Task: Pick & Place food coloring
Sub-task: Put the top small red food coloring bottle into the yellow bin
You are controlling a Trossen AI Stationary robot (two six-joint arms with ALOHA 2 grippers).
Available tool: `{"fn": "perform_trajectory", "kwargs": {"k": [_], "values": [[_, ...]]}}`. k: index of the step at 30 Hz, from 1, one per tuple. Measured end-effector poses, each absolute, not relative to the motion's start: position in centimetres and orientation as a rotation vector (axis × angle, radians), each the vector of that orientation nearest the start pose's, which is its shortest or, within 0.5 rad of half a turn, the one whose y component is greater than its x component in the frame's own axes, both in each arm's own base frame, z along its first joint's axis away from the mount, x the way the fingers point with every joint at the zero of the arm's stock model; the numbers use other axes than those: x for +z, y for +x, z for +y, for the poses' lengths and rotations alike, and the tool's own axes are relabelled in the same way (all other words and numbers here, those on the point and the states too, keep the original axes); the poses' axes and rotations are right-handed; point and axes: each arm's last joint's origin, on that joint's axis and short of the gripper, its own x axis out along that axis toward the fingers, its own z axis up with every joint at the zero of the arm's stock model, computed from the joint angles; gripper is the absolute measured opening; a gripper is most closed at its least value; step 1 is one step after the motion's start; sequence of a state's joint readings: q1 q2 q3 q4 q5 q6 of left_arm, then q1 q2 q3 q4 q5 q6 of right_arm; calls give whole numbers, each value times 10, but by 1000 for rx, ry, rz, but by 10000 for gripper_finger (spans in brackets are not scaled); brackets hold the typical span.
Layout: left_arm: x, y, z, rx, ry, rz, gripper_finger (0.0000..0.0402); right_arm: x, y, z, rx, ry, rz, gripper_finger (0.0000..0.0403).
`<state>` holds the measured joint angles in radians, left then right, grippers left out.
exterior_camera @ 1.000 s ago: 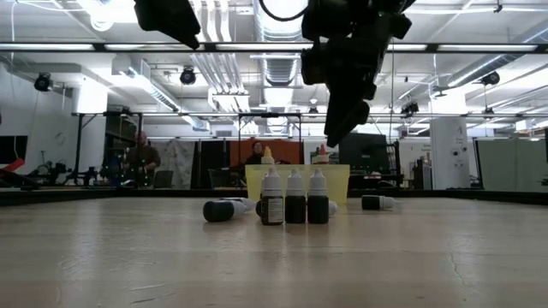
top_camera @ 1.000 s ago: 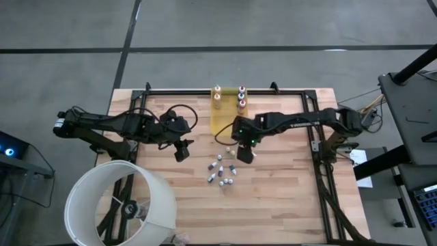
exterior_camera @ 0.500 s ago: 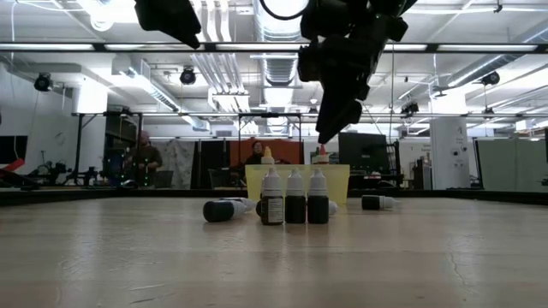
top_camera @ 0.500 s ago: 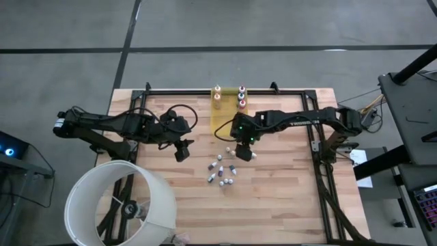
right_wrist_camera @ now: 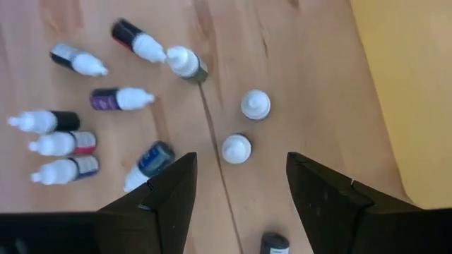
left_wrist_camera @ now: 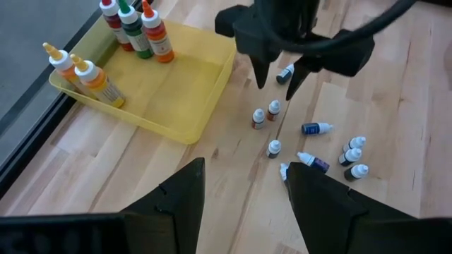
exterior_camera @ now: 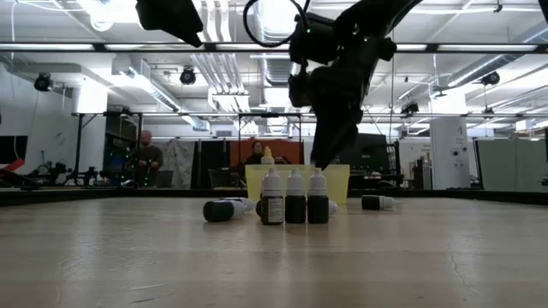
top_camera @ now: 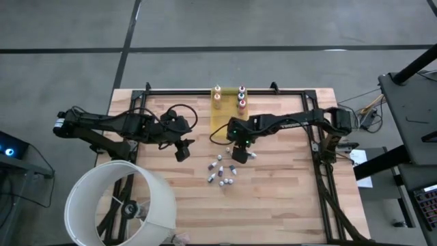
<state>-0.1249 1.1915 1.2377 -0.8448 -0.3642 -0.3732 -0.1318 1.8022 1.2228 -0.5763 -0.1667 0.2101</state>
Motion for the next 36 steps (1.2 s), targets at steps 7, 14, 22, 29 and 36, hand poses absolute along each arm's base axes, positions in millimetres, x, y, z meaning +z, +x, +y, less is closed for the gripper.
{"fn": "perform_trajectory", "kwargs": {"k": [7, 14, 22, 29, 36], "values": [[352, 230, -18, 366, -160, 721, 172, 177, 358, -41, -74, 376, 1178, 210], [352, 230, -19, 364, -162, 721, 172, 166, 361, -40, -44, 347, 1202, 210], [352, 230, -19, 364, -162, 722, 172, 165, 365, -40, -23, 336, 1166, 210], [352, 230, -18, 368, -160, 720, 172, 164, 367, -39, -9, 326, 1157, 210], [352, 230, -18, 368, -160, 720, 172, 153, 370, -39, -12, 320, 1189, 210]]}}
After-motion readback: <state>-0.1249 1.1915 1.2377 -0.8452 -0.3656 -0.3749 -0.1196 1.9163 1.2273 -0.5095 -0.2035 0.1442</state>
